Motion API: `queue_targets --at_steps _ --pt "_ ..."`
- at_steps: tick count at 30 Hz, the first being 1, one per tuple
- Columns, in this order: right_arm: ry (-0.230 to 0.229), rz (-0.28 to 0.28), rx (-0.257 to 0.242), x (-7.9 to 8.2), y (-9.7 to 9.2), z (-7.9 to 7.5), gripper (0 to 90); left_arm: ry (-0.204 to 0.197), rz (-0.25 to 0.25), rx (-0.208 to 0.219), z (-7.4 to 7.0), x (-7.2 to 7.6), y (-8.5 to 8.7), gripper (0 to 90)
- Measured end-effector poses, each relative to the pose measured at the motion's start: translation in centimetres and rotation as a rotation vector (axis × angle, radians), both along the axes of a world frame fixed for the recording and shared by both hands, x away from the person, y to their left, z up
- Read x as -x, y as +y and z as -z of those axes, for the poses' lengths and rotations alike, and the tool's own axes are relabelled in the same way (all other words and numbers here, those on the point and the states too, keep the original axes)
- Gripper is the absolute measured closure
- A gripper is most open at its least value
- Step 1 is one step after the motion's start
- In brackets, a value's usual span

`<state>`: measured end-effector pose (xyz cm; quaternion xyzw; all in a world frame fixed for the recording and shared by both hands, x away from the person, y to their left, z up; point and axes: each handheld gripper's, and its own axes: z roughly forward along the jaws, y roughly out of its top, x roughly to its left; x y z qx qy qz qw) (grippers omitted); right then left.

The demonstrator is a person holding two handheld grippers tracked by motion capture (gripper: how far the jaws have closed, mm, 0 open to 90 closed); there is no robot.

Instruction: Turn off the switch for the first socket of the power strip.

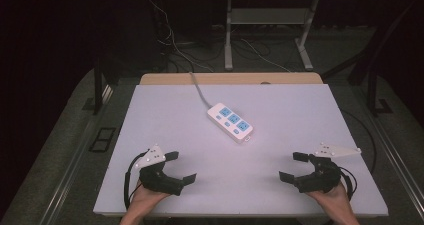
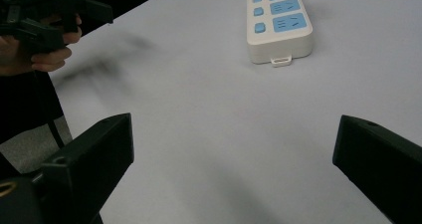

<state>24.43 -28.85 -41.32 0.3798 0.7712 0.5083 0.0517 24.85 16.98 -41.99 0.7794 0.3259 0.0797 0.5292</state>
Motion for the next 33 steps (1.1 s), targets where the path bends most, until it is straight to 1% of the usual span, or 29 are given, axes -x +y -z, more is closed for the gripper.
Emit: queue_targets --at_steps 18,28,33 --pt "0.005 -0.003 0.004 -0.01 -0.02 0.13 2.4 0.010 0.002 -0.005 -0.11 0.04 0.02 0.0" --pt "0.011 -0.004 0.008 0.00 -0.08 0.20 2.4 0.012 0.001 -0.024 -0.24 0.09 -0.19 0.0" --pt "0.012 -0.005 0.009 -0.04 -0.15 0.24 2.4 0.022 0.004 -0.033 -0.47 0.11 -0.35 0.0"
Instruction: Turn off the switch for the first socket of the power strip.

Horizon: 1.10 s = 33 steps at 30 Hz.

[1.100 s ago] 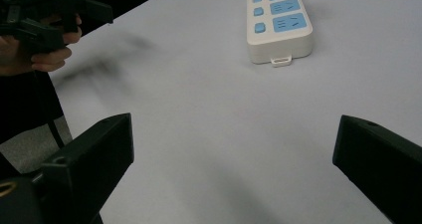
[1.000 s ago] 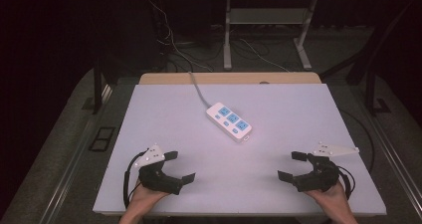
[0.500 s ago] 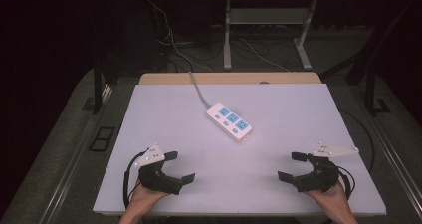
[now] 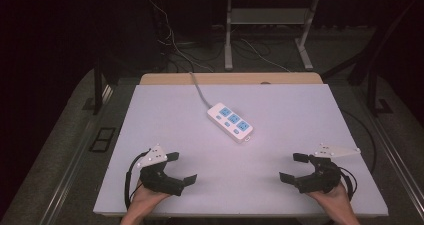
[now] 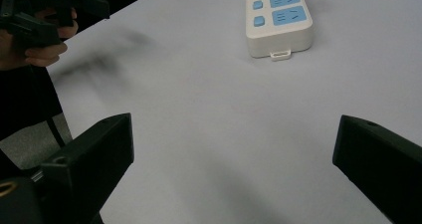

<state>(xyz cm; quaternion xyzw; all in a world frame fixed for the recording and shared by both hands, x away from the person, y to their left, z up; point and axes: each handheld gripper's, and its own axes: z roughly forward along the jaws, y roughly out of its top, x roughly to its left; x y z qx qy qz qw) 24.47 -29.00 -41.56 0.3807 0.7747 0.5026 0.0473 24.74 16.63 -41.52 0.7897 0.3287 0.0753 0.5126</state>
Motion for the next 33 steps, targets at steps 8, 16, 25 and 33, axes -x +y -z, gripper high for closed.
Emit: queue_targets --at_steps 8,16,25,33 --pt "-0.001 0.002 0.001 0.0 0.0 0.0 2.4 0.027 0.016 -0.028 -0.8 -0.3 -0.1 0.0" --pt "0.001 0.002 0.004 0.0 -0.1 0.0 2.4 0.039 0.026 -0.040 -1.5 -0.8 -0.2 0.0" --pt "0.000 0.002 0.008 0.0 0.0 0.0 2.4 0.047 0.032 -0.061 -2.5 -1.7 -0.4 0.0" --pt "0.000 0.002 0.010 0.0 -0.1 0.0 2.4 0.042 0.031 -0.073 -3.5 -2.5 -0.5 0.0"
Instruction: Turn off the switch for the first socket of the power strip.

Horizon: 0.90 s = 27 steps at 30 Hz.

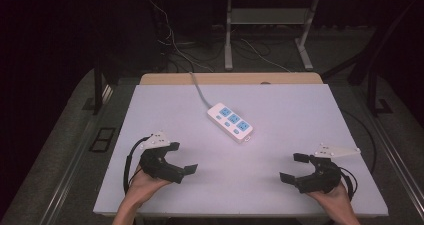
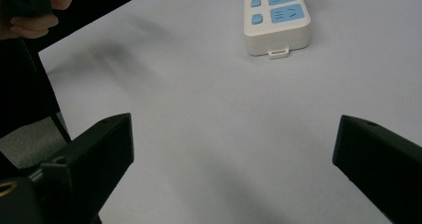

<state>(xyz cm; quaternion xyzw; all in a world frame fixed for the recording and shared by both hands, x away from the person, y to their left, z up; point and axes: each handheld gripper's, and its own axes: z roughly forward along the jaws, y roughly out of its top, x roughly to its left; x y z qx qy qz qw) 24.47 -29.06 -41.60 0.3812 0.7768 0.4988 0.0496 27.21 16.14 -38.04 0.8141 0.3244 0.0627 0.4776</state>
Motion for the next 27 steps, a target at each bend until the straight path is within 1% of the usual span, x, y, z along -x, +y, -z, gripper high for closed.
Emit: queue_targets --at_steps 10,13,21,27 --pt "0.005 0.001 0.001 0.0 0.0 0.0 2.4 -0.007 0.010 -0.012 -1.3 -1.3 -0.6 0.0" --pt "0.004 0.000 0.002 0.0 0.0 0.0 2.5 -0.010 0.021 -0.023 -1.8 -1.9 -1.0 0.0" --pt "0.004 -0.002 0.003 0.0 0.0 0.1 2.5 -0.013 0.034 -0.035 -2.5 -2.8 -1.7 0.0" --pt "0.003 -0.003 0.008 0.0 0.1 0.1 2.4 -0.006 0.034 -0.039 -2.7 -3.5 -2.0 0.0"
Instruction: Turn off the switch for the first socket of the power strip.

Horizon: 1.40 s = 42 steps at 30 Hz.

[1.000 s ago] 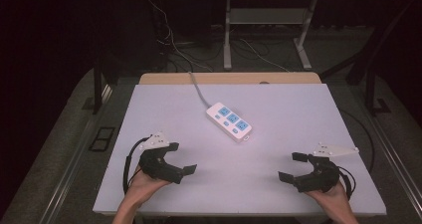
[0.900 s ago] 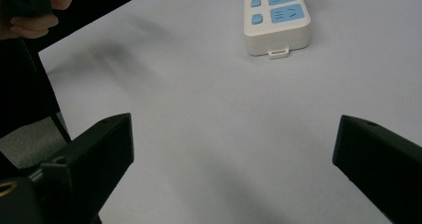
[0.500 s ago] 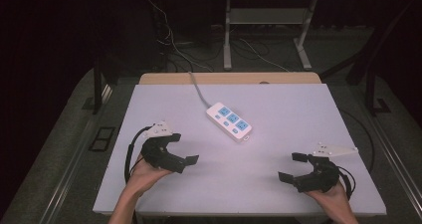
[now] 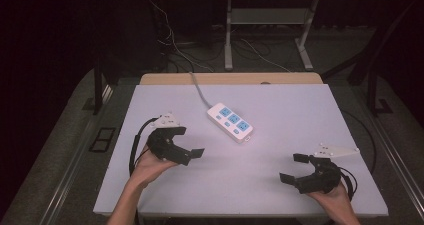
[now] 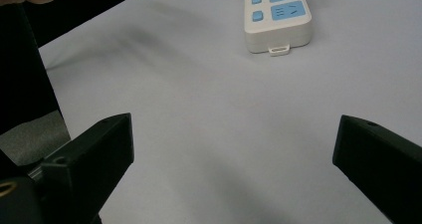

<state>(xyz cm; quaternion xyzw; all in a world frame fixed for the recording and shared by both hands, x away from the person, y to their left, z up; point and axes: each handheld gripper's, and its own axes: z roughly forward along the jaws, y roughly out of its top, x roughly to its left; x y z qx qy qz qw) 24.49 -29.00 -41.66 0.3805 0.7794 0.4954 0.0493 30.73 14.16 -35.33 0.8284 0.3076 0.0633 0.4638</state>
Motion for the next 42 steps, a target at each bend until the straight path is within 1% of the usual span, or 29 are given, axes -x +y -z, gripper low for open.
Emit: queue_targets --at_steps 8,13,24,28,42 --pt "0.001 -0.004 0.008 0.0 0.1 0.0 2.5 0.007 0.008 -0.020 -0.1 -1.0 -0.3 0.0" --pt "0.001 -0.004 0.010 0.0 0.1 0.0 2.5 0.009 0.004 -0.023 -0.4 -1.7 -0.4 0.0" --pt "0.000 -0.004 0.012 0.0 0.1 0.1 2.4 0.014 0.006 -0.057 -0.8 -3.2 -0.6 0.0" --pt "0.000 -0.003 0.014 0.0 0.1 0.1 2.4 0.014 0.005 -0.062 -1.1 -3.8 -0.7 0.0" --pt "0.001 -0.001 0.014 -0.1 0.1 0.1 2.4 0.014 0.010 -0.107 -2.0 -6.2 -1.3 0.0"
